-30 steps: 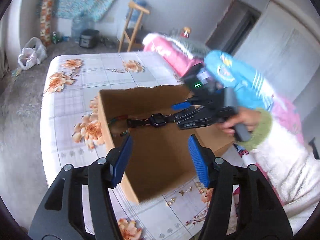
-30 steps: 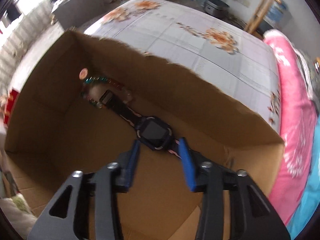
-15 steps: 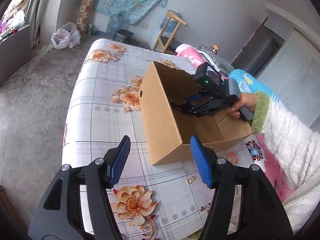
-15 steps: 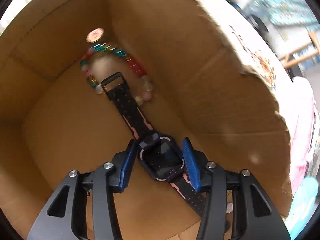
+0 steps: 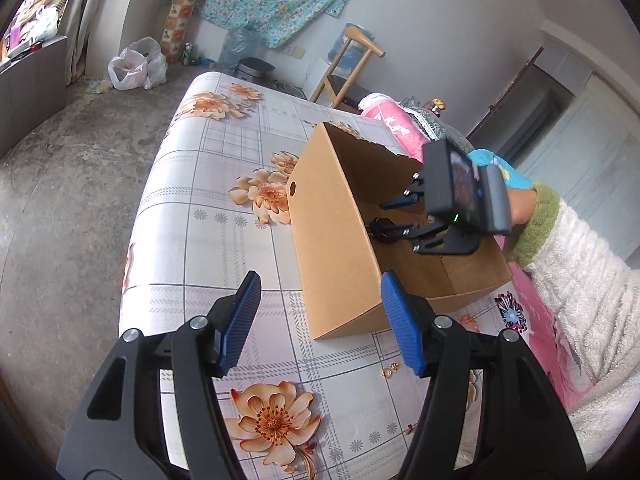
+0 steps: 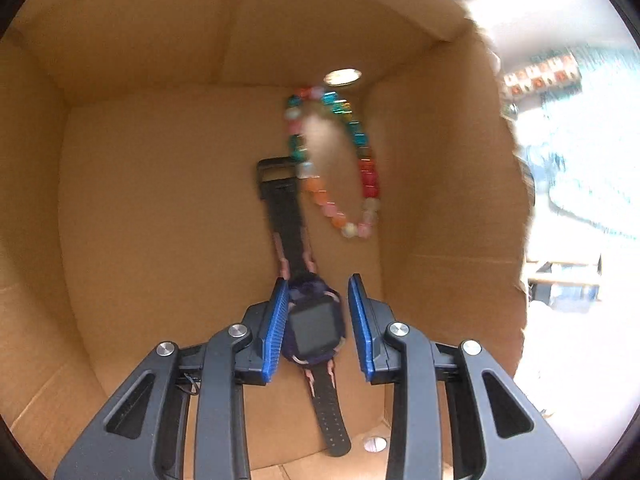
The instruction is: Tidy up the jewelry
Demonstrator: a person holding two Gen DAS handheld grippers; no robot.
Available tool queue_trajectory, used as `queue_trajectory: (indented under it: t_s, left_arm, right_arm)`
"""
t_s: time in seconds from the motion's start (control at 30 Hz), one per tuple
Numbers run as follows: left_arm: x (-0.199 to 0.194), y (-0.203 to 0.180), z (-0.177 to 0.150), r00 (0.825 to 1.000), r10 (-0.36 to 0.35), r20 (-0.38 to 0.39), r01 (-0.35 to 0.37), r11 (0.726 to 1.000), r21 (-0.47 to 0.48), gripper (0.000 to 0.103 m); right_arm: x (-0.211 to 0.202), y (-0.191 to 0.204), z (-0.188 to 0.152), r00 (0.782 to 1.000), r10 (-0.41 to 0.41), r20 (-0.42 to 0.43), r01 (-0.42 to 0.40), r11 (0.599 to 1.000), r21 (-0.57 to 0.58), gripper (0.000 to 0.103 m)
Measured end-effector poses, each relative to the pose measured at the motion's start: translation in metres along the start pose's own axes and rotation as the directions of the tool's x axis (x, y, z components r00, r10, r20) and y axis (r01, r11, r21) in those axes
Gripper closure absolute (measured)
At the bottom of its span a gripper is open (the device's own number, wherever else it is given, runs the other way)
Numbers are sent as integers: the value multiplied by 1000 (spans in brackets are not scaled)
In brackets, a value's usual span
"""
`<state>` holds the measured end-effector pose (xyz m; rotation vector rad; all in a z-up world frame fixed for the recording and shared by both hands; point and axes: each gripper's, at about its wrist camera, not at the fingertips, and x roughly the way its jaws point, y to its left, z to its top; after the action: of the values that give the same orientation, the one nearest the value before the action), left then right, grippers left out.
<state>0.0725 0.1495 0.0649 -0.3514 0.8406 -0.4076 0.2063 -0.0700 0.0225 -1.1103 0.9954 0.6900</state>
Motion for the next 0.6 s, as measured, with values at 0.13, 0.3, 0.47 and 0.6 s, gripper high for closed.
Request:
queue_trajectory:
  t_s: [0.13, 0.3, 0.47, 0.6]
  left_arm:
    - [3, -2, -3, 1000, 18, 3, -18, 1000, 25, 44]
    - [17, 0, -14, 998, 57, -33, -56, 998, 40, 44]
    - [33, -5, -36, 993, 83, -83, -77, 995, 68, 44]
    - [46, -19, -61, 986, 100, -131, -85, 990, 114, 41]
  right_arm:
    - [-46, -55, -20, 993, -21, 119, -18, 948, 318, 64]
    - [-120, -98, -84, 948, -154, 278, -82, 726, 683, 62]
    - [-175, -52, -145, 875, -238, 422, -266, 492, 829, 48]
    - [-183, 9, -193, 842, -278, 463, -332, 409, 850, 35]
